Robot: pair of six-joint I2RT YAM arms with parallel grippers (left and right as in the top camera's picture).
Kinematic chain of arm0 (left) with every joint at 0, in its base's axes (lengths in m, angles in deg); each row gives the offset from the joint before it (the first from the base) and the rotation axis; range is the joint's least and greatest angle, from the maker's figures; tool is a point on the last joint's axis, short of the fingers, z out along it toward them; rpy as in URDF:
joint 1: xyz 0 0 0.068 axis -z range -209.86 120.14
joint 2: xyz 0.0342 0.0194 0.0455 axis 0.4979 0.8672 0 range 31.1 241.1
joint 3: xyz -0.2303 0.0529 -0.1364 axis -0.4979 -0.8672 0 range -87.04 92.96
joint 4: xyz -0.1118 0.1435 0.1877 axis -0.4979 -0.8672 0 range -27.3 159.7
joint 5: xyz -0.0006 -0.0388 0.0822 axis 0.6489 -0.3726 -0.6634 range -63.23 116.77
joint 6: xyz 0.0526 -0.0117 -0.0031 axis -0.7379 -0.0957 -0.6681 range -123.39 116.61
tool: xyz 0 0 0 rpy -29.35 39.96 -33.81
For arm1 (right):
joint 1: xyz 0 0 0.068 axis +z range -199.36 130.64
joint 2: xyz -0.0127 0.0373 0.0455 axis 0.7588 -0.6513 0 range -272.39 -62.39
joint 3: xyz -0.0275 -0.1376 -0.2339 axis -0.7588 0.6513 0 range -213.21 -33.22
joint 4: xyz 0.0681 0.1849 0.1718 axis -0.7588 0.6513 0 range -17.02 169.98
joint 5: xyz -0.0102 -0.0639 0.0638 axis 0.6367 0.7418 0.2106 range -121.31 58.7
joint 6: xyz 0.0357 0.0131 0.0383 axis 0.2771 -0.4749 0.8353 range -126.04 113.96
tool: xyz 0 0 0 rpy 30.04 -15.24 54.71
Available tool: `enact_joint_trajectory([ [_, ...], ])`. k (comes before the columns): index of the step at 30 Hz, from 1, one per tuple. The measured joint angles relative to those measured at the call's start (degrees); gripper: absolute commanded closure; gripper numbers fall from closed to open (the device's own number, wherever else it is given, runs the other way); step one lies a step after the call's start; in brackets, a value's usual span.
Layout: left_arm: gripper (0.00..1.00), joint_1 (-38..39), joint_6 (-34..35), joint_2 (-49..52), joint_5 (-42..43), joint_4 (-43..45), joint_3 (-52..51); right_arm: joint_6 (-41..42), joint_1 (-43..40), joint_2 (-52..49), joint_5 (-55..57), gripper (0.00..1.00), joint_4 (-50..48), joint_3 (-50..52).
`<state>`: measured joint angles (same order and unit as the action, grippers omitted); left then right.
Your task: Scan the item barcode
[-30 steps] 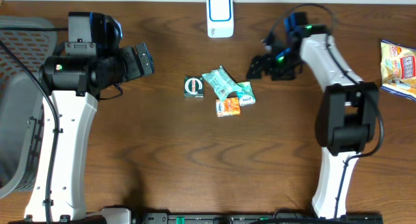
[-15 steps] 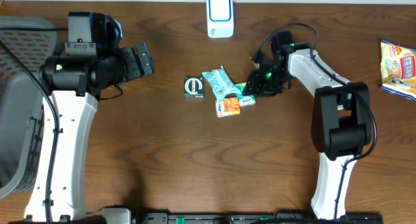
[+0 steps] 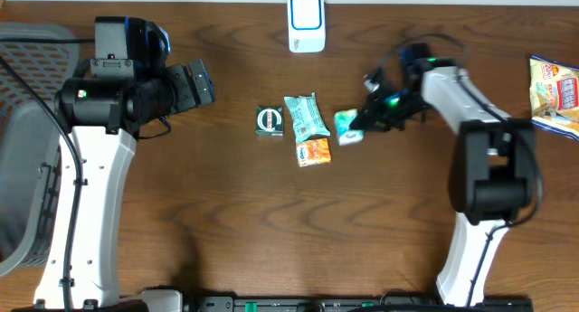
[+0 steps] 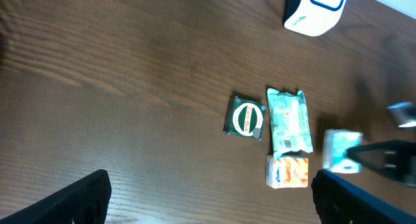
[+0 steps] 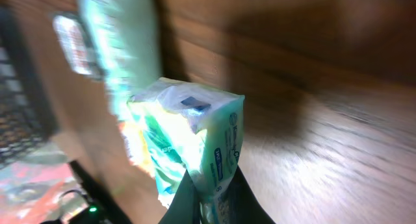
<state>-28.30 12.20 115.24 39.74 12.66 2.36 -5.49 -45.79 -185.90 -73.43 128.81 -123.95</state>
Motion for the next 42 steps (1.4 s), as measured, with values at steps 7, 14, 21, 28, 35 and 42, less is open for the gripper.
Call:
enact_joint_trajectory([
  [7, 0.02, 0.0, 0.0, 0.0, 0.0, 0.0, 0.0, -13.6, -4.0, 6.4, -20.6, 0.99, 5.7, -1.4],
  [14, 0.02, 0.0, 0.0, 0.0, 0.0, 0.0, 0.0, -21.6, -2.1, 6.3, -33.7, 0.99, 7.2, -1.4],
  [21, 0.02, 0.0, 0.0, 0.0, 0.0, 0.0, 0.0, -21.0, 0.1, 6.3, -27.9, 0.99, 6.1, -1.4],
  [28, 0.02, 0.0, 0.0, 0.0, 0.0, 0.0, 0.0, -5.0, 2.1, 6.3, 8.5, 0.99, 5.3, -1.4],
  [35, 0.03, 0.0, 0.0, 0.0, 0.0, 0.0, 0.0, 1.7, 3.6, 6.3, 28.1, 0.76, 1.4, -1.0],
  [42, 0.02, 0.0, 0.0, 0.0, 0.0, 0.0, 0.0, 4.3, 5.3, 5.7, 33.3, 0.56, -1.2, 2.3],
])
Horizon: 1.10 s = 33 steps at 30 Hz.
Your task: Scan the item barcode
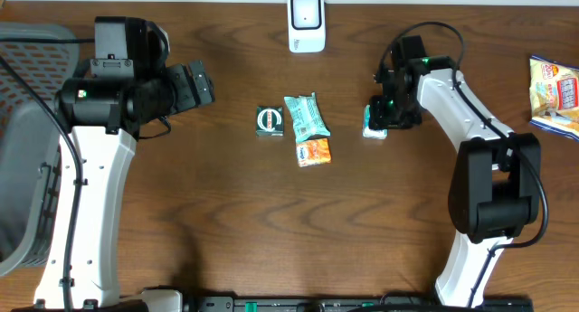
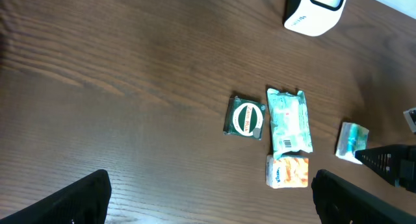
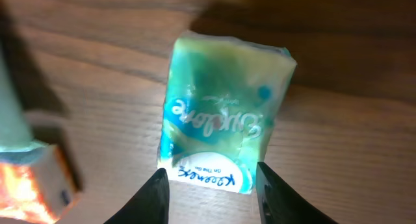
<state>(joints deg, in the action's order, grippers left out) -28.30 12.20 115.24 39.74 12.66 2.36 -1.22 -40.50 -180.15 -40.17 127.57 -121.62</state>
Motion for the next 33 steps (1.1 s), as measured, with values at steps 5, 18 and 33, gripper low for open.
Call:
enact_joint_trajectory([
  [5, 0.02, 0.0, 0.0, 0.0, 0.0, 0.0, 0.0, 0.7, 0.0, 0.0, 1.5, 0.56, 6.1, -4.3],
  [18, 0.02, 0.0, 0.0, 0.0, 0.0, 0.0, 0.0, 7.3, 7.7, 0.0, 11.5, 0.56, -1.9, -5.0],
  [33, 0.02, 0.0, 0.0, 0.0, 0.0, 0.0, 0.0, 14.1, 11.4, 0.0, 24.8, 0.60, -16.5, 8.5],
])
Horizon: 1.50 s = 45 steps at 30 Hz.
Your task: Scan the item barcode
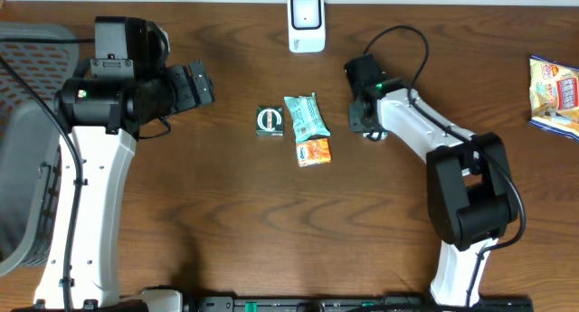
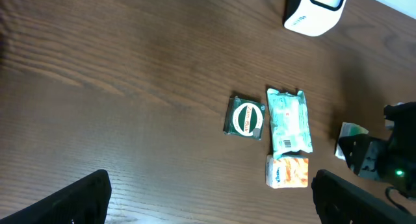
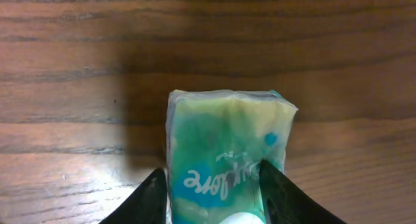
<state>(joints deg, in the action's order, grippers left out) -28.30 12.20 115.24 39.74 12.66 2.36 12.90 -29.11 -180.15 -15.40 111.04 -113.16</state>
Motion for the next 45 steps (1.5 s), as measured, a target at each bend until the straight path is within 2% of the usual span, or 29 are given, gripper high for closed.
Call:
enact_joint_trajectory([
  [1, 0.02, 0.0, 0.0, 0.0, 0.0, 0.0, 0.0, 0.0, 0.3, 0.0, 0.6, 0.63, -0.5, 0.3],
  [2, 0.02, 0.0, 0.0, 0.0, 0.0, 0.0, 0.0, 0.0, 0.4, 0.0, 1.0, 0.71, -0.9, 0.6],
  [4, 0.02, 0.0, 0.0, 0.0, 0.0, 0.0, 0.0, 0.1, 0.6, 0.1, 1.8, 0.99, -1.3, 0.9],
  [5, 0.02, 0.0, 0.0, 0.0, 0.0, 0.0, 0.0, 0.2, 0.7, 0.1, 1.9, 0.99, -1.3, 0.9],
  [9, 0.02, 0.0, 0.0, 0.0, 0.0, 0.0, 0.0, 0.3, 0.4, 0.6, -1.4, 0.99, -0.5, 0.4],
  [12, 0.02, 0.0, 0.0, 0.0, 0.0, 0.0, 0.0, 0.0, -0.7, 0.6, -9.4, 0.99, 0.8, -1.7],
  [21, 0.02, 0.0, 0.0, 0.0, 0.0, 0.0, 0.0, -7.5, -9.5, 0.6, -49.7, 0.99, 1.6, -5.0],
  [26, 0.02, 0.0, 0.0, 0.0, 0.0, 0.0, 0.0, -10.2, -10.9, 0.6, -61.4, 0.99, -1.1, 0.9],
  [30, 0.02, 0.0, 0.0, 0.0, 0.0, 0.0, 0.0, -8.8, -10.7, 0.6, -65.0, 0.99, -7.3, 8.4],
  [31, 0.02, 0.0, 0.0, 0.0, 0.0, 0.0, 0.0, -7.7, -11.0, 0.6, -66.0, 0.94, -9.7, 10.0],
  [32, 0.02, 0.0, 0.0, 0.0, 0.0, 0.0, 0.0, -6.9, -11.4, 0.6, -66.9, 0.82, -11.0, 11.1],
  [34, 0.02, 0.0, 0.0, 0.0, 0.0, 0.0, 0.0, -6.3, -13.3, 0.6, -68.3, 0.78, -11.8, 12.3],
  [39, 0.02, 0.0, 0.0, 0.0, 0.0, 0.0, 0.0, -6.0, -21.7, 0.6, -66.8, 0.79, -7.1, 11.0],
  [45, 0.02, 0.0, 0.0, 0.0, 0.0, 0.0, 0.0, -8.5, -27.0, 0.5, -63.5, 0.66, 5.5, 1.7],
])
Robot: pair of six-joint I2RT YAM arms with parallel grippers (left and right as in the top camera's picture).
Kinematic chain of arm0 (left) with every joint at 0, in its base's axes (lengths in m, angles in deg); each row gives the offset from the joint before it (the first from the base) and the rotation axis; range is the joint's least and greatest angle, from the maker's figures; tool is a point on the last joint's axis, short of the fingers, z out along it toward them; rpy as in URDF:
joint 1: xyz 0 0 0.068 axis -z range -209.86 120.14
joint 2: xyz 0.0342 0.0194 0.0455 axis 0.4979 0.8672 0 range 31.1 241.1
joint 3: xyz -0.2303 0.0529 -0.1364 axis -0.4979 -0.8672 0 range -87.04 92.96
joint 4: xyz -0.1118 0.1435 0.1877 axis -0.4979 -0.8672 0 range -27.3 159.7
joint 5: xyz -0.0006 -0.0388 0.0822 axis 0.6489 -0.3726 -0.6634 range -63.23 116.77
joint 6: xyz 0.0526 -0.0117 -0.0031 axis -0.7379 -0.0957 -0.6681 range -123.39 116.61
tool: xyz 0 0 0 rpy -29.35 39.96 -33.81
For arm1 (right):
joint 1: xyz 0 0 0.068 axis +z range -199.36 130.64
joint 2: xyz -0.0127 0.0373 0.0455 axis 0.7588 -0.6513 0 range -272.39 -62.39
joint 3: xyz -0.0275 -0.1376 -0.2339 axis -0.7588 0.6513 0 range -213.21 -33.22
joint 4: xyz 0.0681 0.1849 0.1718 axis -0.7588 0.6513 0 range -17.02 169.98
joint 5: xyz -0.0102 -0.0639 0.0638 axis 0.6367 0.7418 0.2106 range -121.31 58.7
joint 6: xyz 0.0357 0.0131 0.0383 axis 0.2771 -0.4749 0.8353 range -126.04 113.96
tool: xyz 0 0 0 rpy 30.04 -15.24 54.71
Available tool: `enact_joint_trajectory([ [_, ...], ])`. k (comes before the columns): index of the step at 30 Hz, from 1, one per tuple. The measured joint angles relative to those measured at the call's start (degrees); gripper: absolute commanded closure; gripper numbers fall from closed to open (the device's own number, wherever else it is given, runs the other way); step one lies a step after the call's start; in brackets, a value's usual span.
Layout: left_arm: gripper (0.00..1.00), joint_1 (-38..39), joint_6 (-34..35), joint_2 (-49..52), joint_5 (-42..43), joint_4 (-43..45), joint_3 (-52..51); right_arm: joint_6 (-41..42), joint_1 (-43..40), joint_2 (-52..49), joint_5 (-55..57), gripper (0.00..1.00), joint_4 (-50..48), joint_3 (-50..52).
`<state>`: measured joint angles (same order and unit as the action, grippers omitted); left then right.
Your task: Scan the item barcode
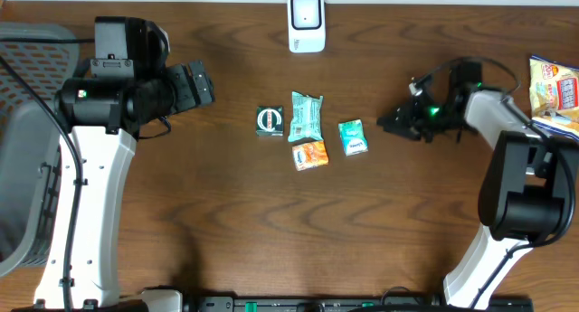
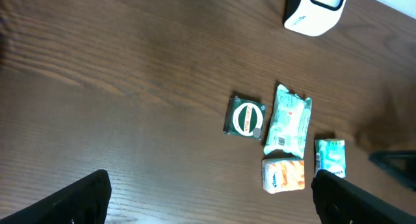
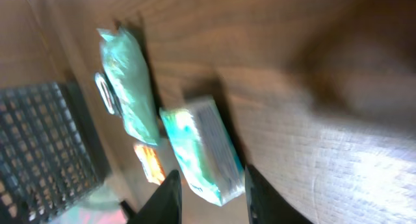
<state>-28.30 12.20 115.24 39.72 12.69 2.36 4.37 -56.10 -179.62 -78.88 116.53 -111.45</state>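
Note:
A small teal tissue pack [image 1: 353, 137] lies flat on the table, just right of an orange tissue pack [image 1: 310, 155]. In the right wrist view the teal pack [image 3: 201, 149] lies on the wood ahead of the fingers. My right gripper [image 1: 398, 124] is open and stands apart from it, to its right. The white scanner [image 1: 306, 23] stands at the table's far edge. My left gripper [image 2: 211, 201] hangs open high over the left half, holding nothing.
A teal wipes pack [image 1: 306, 116] and a dark green round-labelled item [image 1: 270, 121] lie left of the tissue packs. A snack bag [image 1: 554, 90] sits at the far right edge. A grey basket [image 1: 27, 122] stands off the table's left side.
The teal pack now lies further left and nearer, beside the orange pack. My right gripper, then open around it, is now to its right. The wipes pack and orange pack shifted slightly.
First my right gripper was shut on the teal pack beside the other items. Then the pack lay on the table further right with the gripper open over it. Then the gripper straddled it from the left. Now the pack rests by the orange pack.

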Motion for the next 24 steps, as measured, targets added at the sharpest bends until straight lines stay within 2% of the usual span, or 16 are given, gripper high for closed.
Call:
enact_joint_trajectory([
  [5, 0.02, 0.0, 0.0, 0.0, 0.0, 0.0, 0.0, -3.8, 2.1, 0.0, 3.3, 0.57, 4.1, -3.8],
  [15, 0.02, 0.0, 0.0, 0.0, 0.0, 0.0, 0.0, -4.2, 12.9, 0.0, 17.1, 0.54, 0.1, -1.6],
  [19, 0.02, 0.0, 0.0, 0.0, 0.0, 0.0, 0.0, -2.6, 15.0, 0.0, 19.9, 0.58, -2.2, -0.3],
  [20, 0.02, 0.0, 0.0, 0.0, 0.0, 0.0, 0.0, -2.3, 15.3, 0.0, 20.3, 0.60, -2.7, -0.1],
  [22, 0.02, 0.0, 0.0, 0.0, 0.0, 0.0, 0.0, -0.9, 15.8, 0.0, 21.9, 0.75, -4.6, 1.7],
  [24, 0.02, 0.0, 0.0, 0.0, 0.0, 0.0, 0.0, 0.2, 16.1, 0.2, 22.0, 0.99, -6.0, 2.8],
])
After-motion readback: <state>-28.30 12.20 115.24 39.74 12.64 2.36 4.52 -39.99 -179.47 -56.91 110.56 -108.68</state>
